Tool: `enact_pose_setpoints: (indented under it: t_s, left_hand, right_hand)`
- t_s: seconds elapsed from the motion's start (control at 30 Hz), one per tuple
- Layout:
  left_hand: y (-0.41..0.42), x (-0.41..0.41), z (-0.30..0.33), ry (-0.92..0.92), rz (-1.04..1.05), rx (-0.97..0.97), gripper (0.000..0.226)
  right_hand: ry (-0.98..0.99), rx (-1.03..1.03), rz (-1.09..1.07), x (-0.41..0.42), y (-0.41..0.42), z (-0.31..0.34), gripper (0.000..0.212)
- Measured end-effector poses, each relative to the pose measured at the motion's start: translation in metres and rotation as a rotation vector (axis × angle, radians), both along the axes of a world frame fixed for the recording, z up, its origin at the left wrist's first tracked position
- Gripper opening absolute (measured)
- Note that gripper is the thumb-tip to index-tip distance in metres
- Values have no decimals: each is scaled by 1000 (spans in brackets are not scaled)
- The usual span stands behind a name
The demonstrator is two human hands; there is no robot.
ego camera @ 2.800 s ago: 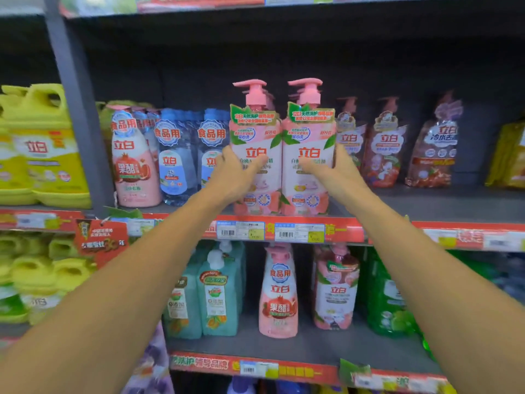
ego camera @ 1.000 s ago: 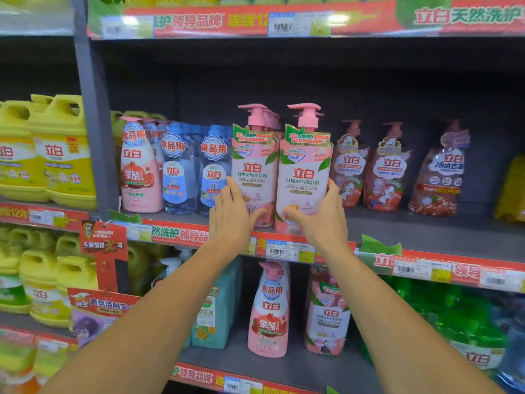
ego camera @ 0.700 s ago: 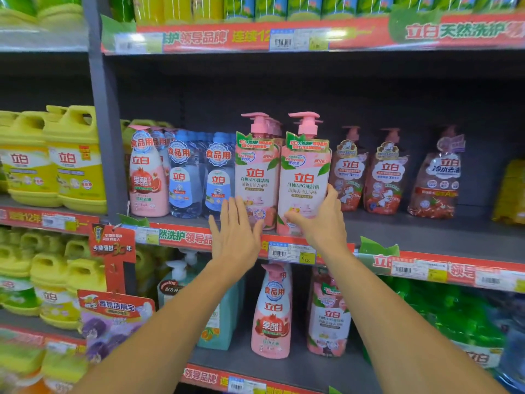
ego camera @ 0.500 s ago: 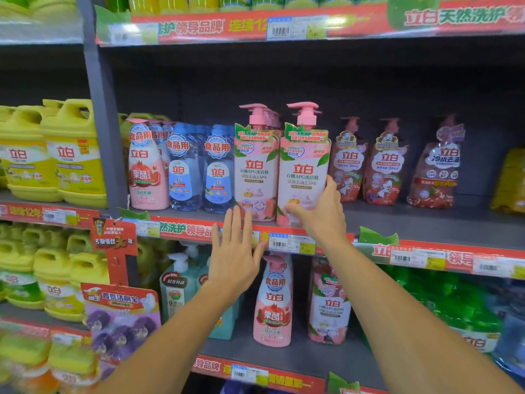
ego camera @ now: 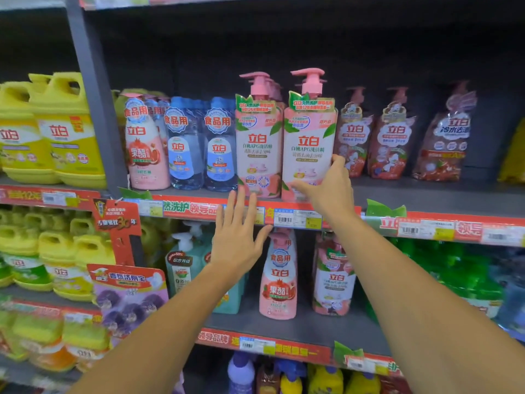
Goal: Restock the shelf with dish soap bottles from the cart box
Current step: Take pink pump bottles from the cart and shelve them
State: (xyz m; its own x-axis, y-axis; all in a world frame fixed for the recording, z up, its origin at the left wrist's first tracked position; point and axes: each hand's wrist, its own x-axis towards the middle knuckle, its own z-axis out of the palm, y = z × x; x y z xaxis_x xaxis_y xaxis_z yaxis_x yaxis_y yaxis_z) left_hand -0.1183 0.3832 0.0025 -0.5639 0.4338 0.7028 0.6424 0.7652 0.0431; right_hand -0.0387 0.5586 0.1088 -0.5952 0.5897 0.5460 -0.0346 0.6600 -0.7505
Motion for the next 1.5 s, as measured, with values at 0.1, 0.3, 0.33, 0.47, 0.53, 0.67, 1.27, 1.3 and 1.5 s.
enact_pose_setpoints:
  t_s: [0.1,0.3,0.33,0.47,0.53,0.67,1.27,1.3,1.5]
  left_hand:
    - [-2,1,1,11,-23,46,76]
    - [-6,1,-11,12,-74,65,77]
    - [-8,0,-12,18,-78,61,78]
    - [-10,-5,-12,38,-78,62,79]
    - [-11,-5,-13,34,-78,59,80]
    - [-13,-7,-13,60,-88,3,86]
    - [-10,56,-86,-133,-315,-233,98]
    - [-8,64,-101,-168,-368,-269,100]
    - [20,128,-130,-311,-522,-410,91]
  right_hand:
    - [-15,22,-24,-2,-2,1,90]
    - [-105,62,-78,-8,-4,-3,88]
    - [-124,63,-84,-9,-4,-3,87]
    - [-148,68,-83,-17,-8,0,85]
    - [-140,76,-60,-20,-9,-1,90]
    - [-242,148,-87,-17,-12,-8,101]
    - [-744,564,-279,87,-67,-175,79]
    - [-820,547,-277,104,-67,-190,74]
    - [-1131,495,-354,210,-69,-229,73]
